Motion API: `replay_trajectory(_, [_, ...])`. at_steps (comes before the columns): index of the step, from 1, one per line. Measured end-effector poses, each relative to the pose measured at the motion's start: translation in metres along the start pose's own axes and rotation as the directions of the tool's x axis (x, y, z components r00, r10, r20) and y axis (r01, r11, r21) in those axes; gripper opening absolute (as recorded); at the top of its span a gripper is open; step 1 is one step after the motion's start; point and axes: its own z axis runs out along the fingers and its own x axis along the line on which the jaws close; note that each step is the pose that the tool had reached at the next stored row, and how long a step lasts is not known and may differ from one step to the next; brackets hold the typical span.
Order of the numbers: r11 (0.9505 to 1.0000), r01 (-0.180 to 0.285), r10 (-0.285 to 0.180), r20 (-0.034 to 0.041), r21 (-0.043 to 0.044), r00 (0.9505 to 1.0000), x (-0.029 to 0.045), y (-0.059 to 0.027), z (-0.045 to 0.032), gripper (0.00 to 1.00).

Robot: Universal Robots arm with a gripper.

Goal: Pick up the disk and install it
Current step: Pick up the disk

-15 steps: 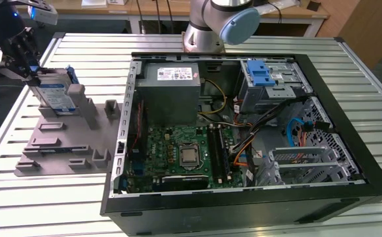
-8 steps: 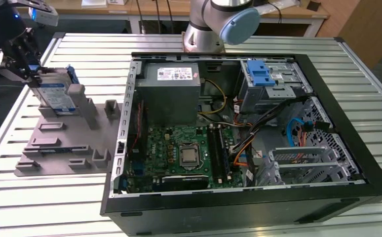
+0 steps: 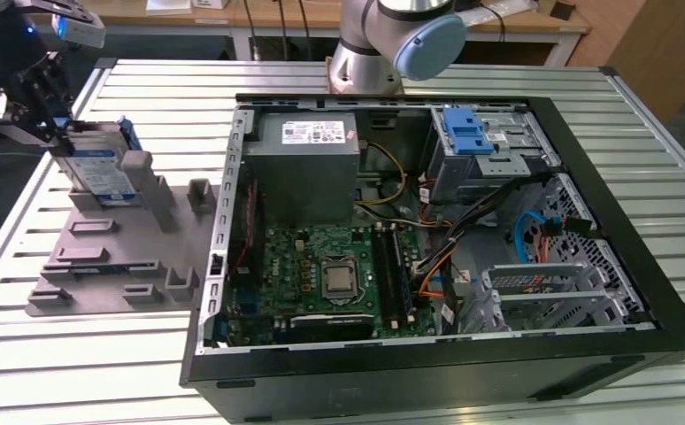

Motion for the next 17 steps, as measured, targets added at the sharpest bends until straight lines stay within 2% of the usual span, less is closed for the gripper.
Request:
replay_trajectory(5, [1.0000,0.000,0.000,-0.0001,-0.0002,1.0000,0.0000,0.0000,-0.0048,0.36])
replay_trajectory(17, [1.0000,0.000,0.000,-0.0002,-0.0003,1.0000,0.0000,0.0000,-0.0077,0.36])
